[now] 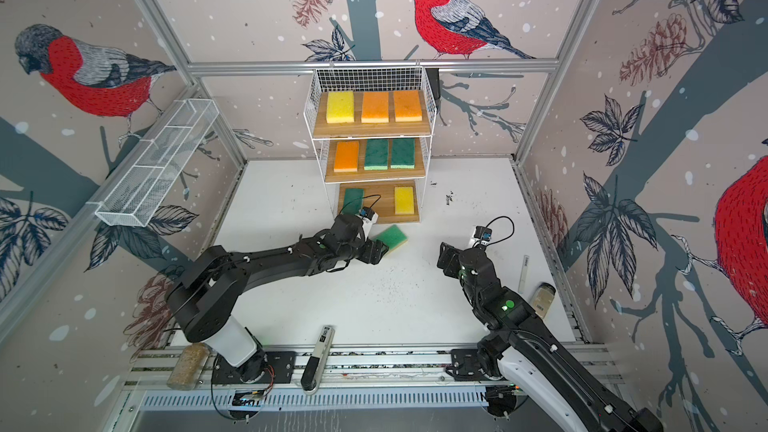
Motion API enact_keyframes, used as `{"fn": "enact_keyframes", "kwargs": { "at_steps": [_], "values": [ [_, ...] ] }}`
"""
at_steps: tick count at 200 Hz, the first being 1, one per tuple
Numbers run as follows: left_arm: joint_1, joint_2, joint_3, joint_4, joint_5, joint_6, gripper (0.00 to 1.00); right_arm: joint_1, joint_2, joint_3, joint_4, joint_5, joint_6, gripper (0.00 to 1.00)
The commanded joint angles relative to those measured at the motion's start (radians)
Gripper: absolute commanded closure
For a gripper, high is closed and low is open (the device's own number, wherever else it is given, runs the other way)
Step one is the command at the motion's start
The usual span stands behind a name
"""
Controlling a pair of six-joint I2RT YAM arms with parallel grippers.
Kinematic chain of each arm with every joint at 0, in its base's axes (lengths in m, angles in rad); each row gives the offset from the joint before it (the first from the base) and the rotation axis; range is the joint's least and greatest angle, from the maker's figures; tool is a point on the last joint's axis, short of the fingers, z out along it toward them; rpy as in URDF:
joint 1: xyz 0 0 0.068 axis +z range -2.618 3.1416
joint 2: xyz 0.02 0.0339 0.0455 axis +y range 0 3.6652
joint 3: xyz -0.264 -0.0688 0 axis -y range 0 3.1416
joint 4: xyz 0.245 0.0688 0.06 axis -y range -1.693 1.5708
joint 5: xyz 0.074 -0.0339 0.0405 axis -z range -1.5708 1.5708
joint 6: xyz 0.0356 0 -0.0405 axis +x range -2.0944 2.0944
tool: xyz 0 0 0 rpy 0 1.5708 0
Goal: Place and organize the cleaning sponges onto the shelf
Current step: 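Lower the left gripper over the bright green sponge and close on it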
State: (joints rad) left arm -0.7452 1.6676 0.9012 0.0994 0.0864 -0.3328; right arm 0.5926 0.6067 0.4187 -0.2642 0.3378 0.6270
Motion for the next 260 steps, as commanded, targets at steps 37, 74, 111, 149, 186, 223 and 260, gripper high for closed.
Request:
{"fn": "enact_keyframes", "kwargs": {
  "at_steps": [37,74,111,149,186,223,260],
  "values": [
    [0.070,0.123,0.055,0.021,0.055,0.115,0.13,-0.001,0.004,0.009,-0.001,0.025,-0.001,0.13],
    [0.073,0.139,0.082,0.035,0.178,0.169,0.12,-0.001,0.002,0.030,-0.013,0.036,-0.006,0.12],
    [0.071,0.197,0.091,-0.001,0.208,0.181,0.11,-0.002,0.003,0.029,-0.006,0.031,0.000,0.12],
    [0.033,0.178,0.091,-0.016,0.171,0.179,0.12,-0.002,0.001,0.029,-0.018,0.032,-0.001,0.12],
    [-0.038,0.177,0.120,-0.064,0.102,0.173,0.12,-0.002,0.000,0.025,-0.012,0.024,0.004,0.12],
    [-0.048,0.180,0.126,-0.086,-0.024,0.084,0.12,-0.002,-0.015,0.012,-0.018,0.021,0.008,0.12],
    [-0.101,0.151,0.106,-0.075,-0.106,0.034,0.11,-0.002,-0.035,-0.001,-0.020,0.030,0.017,0.11]
  ]
}}
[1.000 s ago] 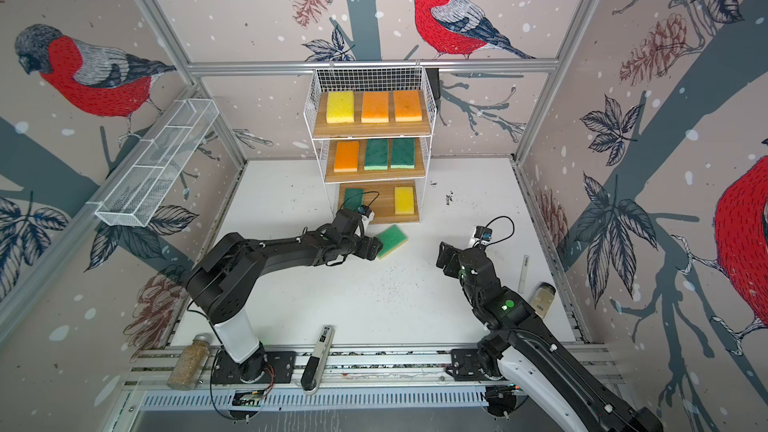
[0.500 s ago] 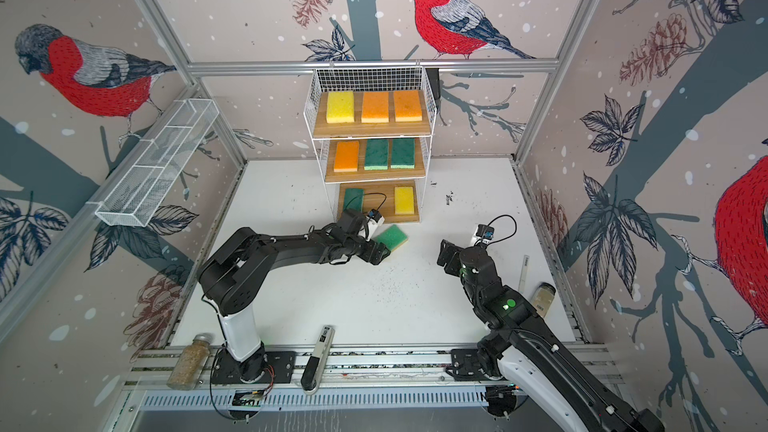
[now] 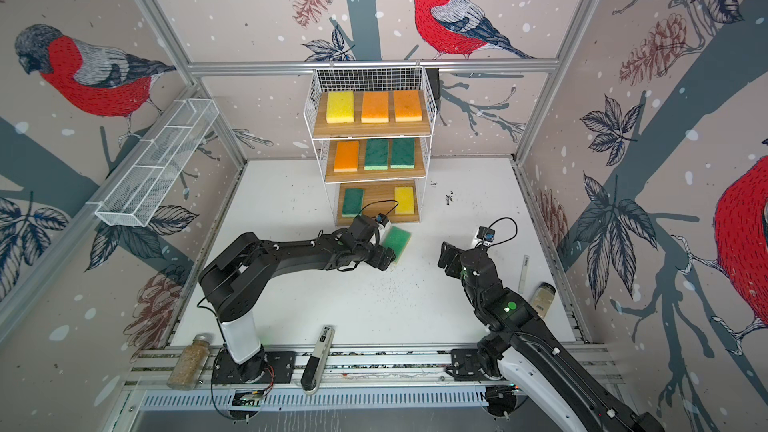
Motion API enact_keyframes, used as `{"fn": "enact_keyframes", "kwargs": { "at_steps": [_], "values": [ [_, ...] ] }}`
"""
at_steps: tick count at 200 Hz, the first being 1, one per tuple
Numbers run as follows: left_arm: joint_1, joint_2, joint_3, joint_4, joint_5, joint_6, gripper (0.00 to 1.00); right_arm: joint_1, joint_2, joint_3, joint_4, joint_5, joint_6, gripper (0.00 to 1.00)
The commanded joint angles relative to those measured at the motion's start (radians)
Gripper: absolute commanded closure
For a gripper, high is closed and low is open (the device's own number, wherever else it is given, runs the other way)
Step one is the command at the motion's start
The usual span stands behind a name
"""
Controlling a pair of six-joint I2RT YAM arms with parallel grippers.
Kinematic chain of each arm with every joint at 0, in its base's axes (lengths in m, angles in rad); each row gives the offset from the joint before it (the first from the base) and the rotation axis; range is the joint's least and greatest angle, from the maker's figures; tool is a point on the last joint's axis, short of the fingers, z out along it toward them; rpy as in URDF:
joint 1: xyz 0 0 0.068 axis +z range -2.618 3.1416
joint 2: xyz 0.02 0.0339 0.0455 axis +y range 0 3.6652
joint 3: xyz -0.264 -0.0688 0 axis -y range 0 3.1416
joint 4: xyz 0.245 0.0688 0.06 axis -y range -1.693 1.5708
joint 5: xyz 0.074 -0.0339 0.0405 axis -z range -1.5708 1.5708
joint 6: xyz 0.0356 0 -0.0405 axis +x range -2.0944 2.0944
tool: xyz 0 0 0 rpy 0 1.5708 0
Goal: Place and organize the cleaning sponges onto the shelf
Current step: 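Lower the left gripper over the bright green sponge and close on it, then lift the bright green sponge with the left gripper toward the bottom shelf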
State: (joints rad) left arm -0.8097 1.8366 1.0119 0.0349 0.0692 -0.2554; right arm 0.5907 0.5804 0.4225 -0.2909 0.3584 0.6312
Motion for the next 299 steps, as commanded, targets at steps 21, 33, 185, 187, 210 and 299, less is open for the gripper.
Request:
{"fn": "enact_keyframes", "kwargs": {
  "at_steps": [21,33,185,187,210,299],
  "values": [
    [-0.067,-0.008,-0.009,0.003,-0.083,-0.061,0.11,0.000,-0.014,-0.015,0.018,0.007,0.017,0.11],
    [-0.075,0.006,-0.009,0.005,-0.079,-0.075,0.11,0.000,-0.012,-0.020,0.023,0.002,0.017,0.11],
    [-0.135,0.085,0.043,-0.044,-0.216,-0.164,0.12,-0.002,-0.052,-0.038,0.016,0.016,0.023,0.06],
    [-0.134,0.087,0.046,-0.049,-0.222,-0.167,0.12,-0.002,-0.052,-0.036,0.015,0.016,0.023,0.06],
    [-0.140,0.101,0.057,-0.076,-0.259,-0.185,0.13,-0.002,-0.051,-0.039,0.016,0.021,0.027,0.05],
    [-0.182,0.126,0.055,-0.110,-0.302,-0.229,0.17,-0.003,-0.057,-0.051,0.019,0.033,0.037,0.05]
  ]
}}
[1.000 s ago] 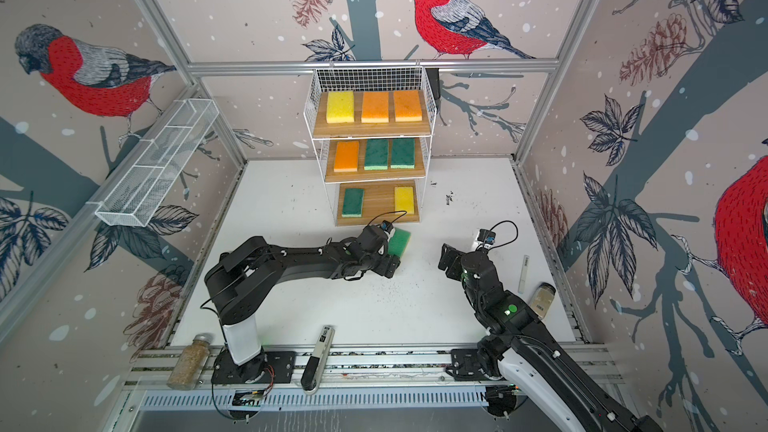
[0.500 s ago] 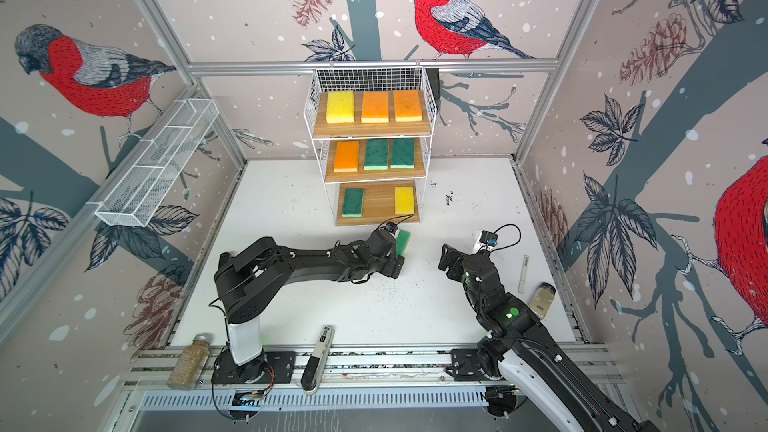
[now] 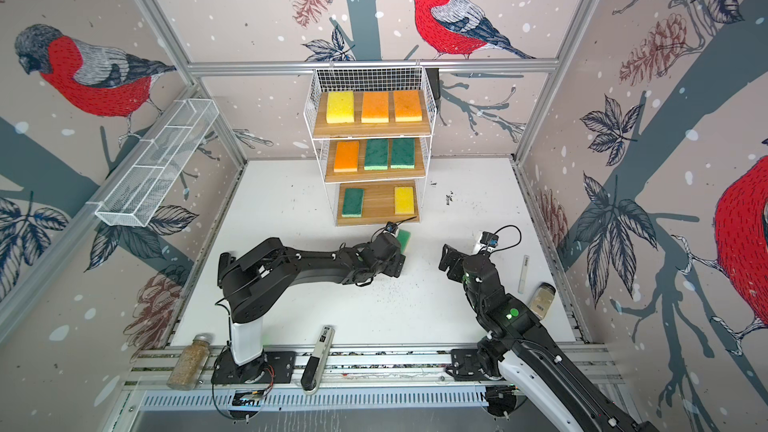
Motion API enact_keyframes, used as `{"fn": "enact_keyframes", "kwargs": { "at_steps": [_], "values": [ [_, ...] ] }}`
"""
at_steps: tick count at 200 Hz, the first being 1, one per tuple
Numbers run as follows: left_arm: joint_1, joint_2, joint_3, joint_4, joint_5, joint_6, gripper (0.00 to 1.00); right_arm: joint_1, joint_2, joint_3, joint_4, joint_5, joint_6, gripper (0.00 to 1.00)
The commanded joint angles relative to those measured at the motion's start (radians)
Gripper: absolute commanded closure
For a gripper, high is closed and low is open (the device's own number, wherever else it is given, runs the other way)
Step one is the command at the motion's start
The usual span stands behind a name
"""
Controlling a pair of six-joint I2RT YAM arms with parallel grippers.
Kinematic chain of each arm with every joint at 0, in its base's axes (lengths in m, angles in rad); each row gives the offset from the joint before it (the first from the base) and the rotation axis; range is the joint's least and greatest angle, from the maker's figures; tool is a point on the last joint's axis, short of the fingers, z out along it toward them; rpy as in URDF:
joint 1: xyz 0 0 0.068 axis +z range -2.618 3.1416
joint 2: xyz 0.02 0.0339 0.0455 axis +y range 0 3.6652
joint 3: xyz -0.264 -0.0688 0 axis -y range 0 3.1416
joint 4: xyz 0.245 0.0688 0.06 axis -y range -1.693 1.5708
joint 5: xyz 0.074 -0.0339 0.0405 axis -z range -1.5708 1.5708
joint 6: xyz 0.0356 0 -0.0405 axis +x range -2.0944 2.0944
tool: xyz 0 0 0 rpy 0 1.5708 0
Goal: Place and organize the cleaning sponges onto the shelf
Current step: 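Lift the bright green sponge with the left gripper toward the bottom shelf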
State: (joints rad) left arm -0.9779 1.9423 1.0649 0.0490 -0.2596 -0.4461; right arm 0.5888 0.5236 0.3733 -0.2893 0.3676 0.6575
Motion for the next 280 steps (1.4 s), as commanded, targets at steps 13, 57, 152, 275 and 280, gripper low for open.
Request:
{"fn": "enact_keyframes", "kwargs": {
  "at_steps": [13,57,152,275,280],
  "values": [
    [-0.023,0.030,0.012,-0.142,0.014,-0.041,0.18,-0.002,-0.001,-0.002,0.016,0.025,0.010,0.05],
    [-0.035,0.052,0.038,-0.198,-0.027,-0.066,0.19,-0.007,0.000,-0.005,0.016,0.026,0.015,0.05],
    [-0.044,0.098,0.026,-0.234,0.000,-0.111,0.30,-0.020,0.001,-0.017,0.009,0.030,0.035,0.05],
    [-0.050,0.014,-0.017,-0.302,-0.114,-0.198,0.44,-0.030,0.009,-0.015,0.019,0.026,0.039,0.06],
    [-0.049,0.007,-0.020,-0.302,-0.119,-0.201,0.44,-0.030,0.011,-0.013,0.019,0.027,0.038,0.06]
  ]
}}
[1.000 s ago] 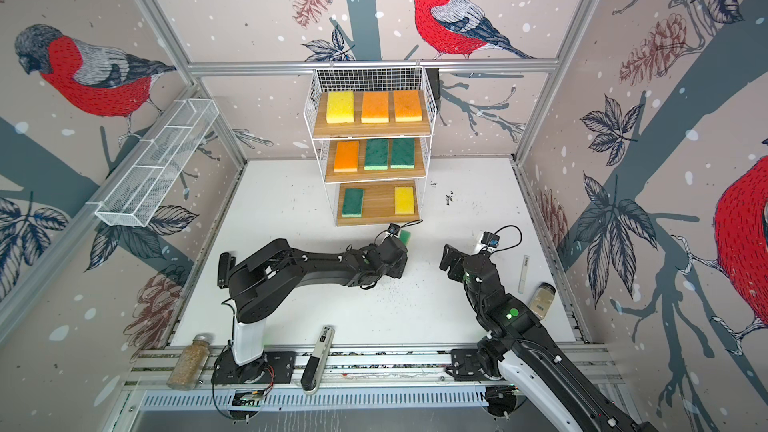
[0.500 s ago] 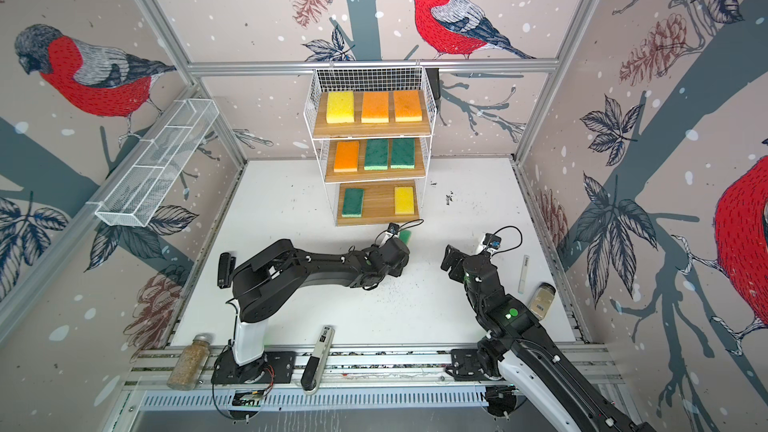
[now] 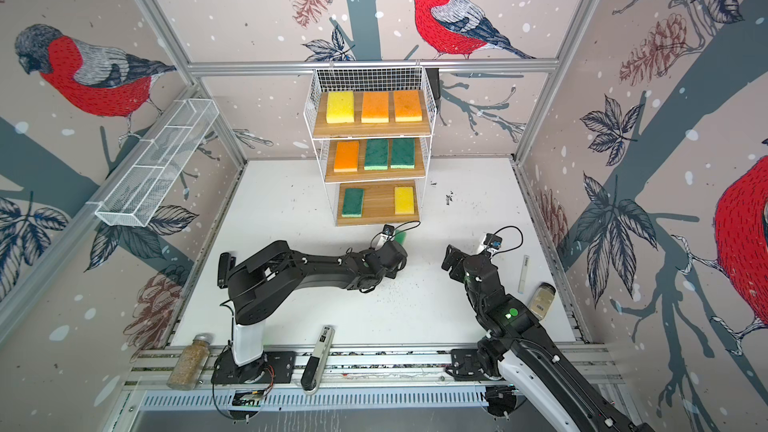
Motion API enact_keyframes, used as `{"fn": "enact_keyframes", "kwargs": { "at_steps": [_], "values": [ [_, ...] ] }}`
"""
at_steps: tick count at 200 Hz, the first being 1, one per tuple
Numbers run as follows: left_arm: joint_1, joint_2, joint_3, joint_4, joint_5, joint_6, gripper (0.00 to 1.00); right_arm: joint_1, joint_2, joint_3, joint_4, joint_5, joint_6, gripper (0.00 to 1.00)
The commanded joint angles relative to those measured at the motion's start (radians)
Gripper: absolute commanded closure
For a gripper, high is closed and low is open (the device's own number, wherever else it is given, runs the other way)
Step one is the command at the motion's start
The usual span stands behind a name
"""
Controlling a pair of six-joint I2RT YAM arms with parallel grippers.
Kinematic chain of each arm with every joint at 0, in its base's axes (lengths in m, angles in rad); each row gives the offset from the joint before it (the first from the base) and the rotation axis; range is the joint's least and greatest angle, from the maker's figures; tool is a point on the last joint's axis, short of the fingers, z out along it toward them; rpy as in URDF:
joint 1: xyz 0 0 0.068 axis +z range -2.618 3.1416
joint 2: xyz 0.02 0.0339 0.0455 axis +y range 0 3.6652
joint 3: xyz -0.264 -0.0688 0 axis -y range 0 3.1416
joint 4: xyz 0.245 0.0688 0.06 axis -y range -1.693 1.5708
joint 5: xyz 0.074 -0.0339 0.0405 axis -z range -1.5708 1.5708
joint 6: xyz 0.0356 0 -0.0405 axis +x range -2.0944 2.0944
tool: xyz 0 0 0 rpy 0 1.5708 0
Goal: Place and organize the cleaning sponges onto the shelf
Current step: 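Lift the bright green sponge with the left gripper toward the bottom shelf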
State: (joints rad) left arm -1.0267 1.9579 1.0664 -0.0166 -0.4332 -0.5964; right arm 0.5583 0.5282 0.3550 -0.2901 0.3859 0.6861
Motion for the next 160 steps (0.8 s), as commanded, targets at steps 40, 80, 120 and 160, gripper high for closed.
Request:
{"fn": "enact_keyframes", "kwargs": {
  "at_steps": [40,80,120,160],
  "values": [
    [-0.001,-0.060,-0.040,-0.245,0.029,-0.071,0.46,0.000,0.004,0.006,0.014,0.007,0.010,0.06],
    [0.008,-0.127,-0.061,-0.249,0.017,-0.093,0.46,0.000,0.004,0.006,0.017,0.005,0.007,0.06],
    [0.033,-0.162,-0.040,-0.231,0.021,-0.096,0.46,-0.001,0.004,0.008,0.017,0.013,0.004,0.06],
    [0.073,-0.175,0.021,-0.244,-0.001,-0.120,0.46,-0.001,0.009,0.023,0.020,0.021,-0.009,0.06]
  ]
}}
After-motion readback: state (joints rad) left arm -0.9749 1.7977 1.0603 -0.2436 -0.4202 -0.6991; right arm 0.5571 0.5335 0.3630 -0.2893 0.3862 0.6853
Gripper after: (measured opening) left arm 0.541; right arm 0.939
